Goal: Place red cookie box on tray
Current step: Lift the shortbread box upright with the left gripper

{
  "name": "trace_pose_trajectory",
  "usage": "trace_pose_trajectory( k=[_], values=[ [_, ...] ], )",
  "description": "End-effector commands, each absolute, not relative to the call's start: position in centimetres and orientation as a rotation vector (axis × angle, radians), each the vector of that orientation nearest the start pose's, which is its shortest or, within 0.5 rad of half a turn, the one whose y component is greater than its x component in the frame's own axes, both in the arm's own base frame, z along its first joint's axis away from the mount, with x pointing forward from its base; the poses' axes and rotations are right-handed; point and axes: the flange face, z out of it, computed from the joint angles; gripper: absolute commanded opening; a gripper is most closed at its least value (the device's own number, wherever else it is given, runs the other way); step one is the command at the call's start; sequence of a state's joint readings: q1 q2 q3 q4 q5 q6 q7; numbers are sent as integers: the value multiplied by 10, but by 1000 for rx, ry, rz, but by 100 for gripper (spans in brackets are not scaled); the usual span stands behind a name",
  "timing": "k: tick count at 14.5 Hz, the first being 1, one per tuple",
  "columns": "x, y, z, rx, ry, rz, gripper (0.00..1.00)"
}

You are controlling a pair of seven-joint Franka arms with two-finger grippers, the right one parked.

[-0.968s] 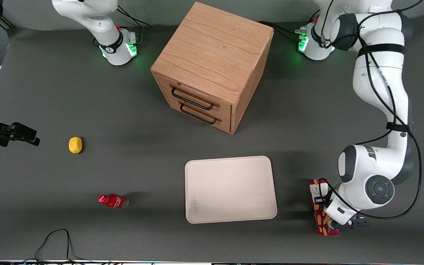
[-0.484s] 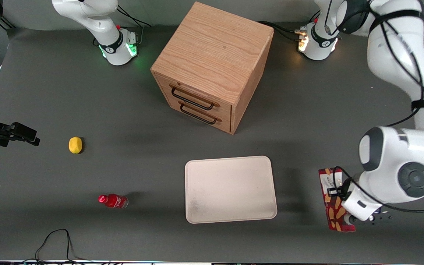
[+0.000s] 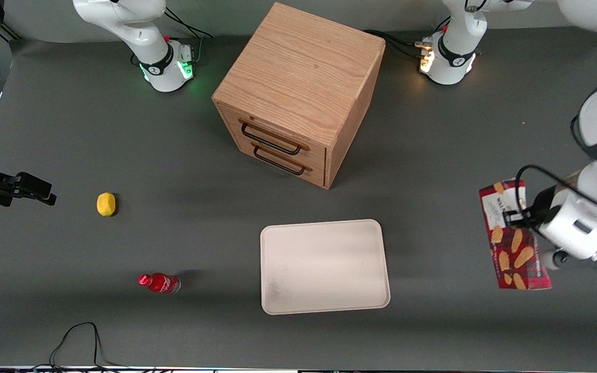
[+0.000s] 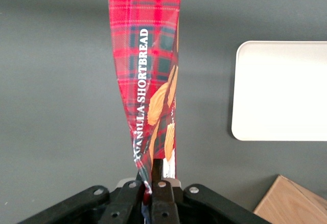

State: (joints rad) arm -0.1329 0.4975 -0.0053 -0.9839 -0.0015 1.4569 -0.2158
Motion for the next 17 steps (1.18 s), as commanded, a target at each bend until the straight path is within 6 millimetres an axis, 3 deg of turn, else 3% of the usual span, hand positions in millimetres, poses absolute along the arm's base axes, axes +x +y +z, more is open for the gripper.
trace_pose_trajectory(
  k=[1, 5, 11, 17],
  values=[
    [663, -90, 597, -3138, -148, 52, 0],
    [665, -102, 594, -3136, -208, 35, 0],
    [667, -196, 564, -3134, -328, -9, 0],
    [650, -280, 554, -3165, -181, -32, 0]
  ],
)
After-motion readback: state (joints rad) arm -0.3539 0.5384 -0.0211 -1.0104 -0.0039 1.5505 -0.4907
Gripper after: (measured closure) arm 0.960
